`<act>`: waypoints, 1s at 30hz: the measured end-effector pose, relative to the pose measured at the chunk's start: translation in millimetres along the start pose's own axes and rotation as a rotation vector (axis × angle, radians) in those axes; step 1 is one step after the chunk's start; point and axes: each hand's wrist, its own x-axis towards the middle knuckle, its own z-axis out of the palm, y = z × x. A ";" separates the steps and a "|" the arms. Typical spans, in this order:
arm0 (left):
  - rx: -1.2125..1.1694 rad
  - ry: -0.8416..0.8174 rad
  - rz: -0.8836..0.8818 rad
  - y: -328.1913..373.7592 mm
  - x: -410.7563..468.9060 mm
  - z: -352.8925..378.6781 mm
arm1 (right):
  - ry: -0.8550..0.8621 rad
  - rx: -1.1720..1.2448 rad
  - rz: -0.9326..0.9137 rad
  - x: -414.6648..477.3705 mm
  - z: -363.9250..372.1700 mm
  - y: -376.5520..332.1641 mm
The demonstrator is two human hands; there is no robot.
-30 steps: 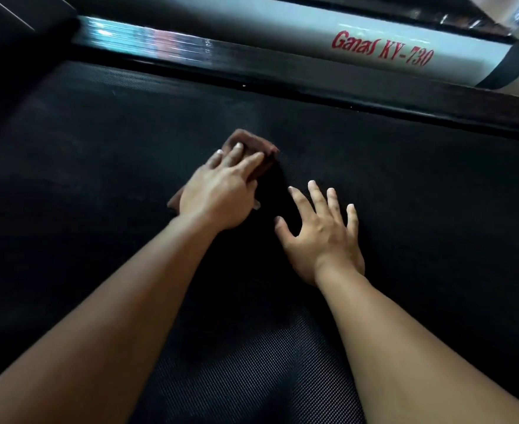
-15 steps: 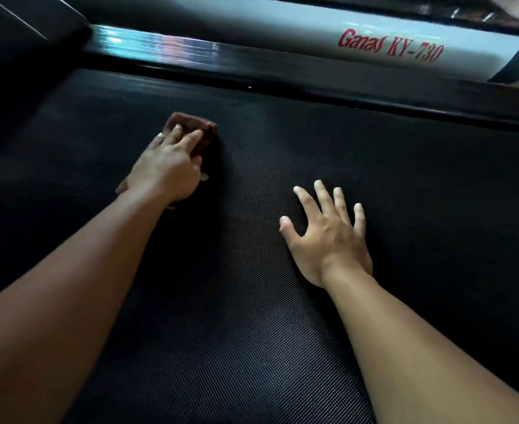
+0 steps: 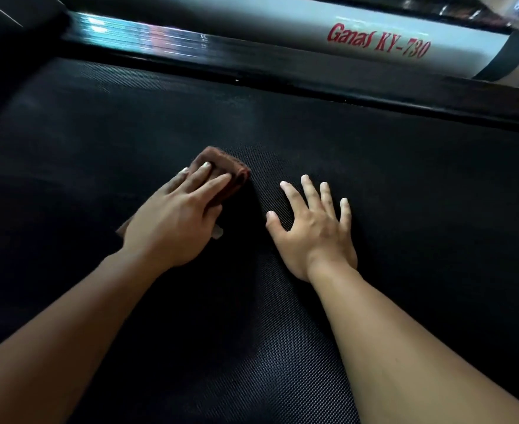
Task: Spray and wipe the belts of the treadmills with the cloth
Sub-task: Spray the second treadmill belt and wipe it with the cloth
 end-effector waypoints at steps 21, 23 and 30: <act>0.071 -0.121 -0.109 72.8 78.9 20.1 | 0.223 0.304 -0.012 -12.4 -22.2 45.5; 0.055 -0.158 -0.028 96.6 83.2 35.4 | 0.212 0.226 0.047 -14.7 -27.1 69.7; -0.013 -0.199 0.211 125.8 20.9 49.6 | 0.078 0.078 0.187 -26.0 -25.8 111.3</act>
